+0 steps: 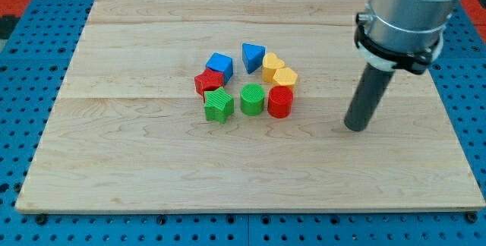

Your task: Push the red circle in between green circle and yellow hexagon

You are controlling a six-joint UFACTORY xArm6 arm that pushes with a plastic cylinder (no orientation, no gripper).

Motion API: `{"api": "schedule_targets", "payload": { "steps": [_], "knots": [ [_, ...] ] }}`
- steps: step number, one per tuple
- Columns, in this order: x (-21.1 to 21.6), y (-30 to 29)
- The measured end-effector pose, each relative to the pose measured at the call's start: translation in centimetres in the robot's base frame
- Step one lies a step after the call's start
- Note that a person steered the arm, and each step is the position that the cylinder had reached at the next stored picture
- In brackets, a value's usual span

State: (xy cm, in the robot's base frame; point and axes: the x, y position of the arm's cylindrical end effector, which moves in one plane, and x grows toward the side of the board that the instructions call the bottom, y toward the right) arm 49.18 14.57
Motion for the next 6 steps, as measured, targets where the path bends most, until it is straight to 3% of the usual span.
{"api": "schedule_targets", "payload": {
  "steps": [3,6],
  "knots": [
    [-4.2,-9.3],
    [-6.5,-12.3]
  ]
}}
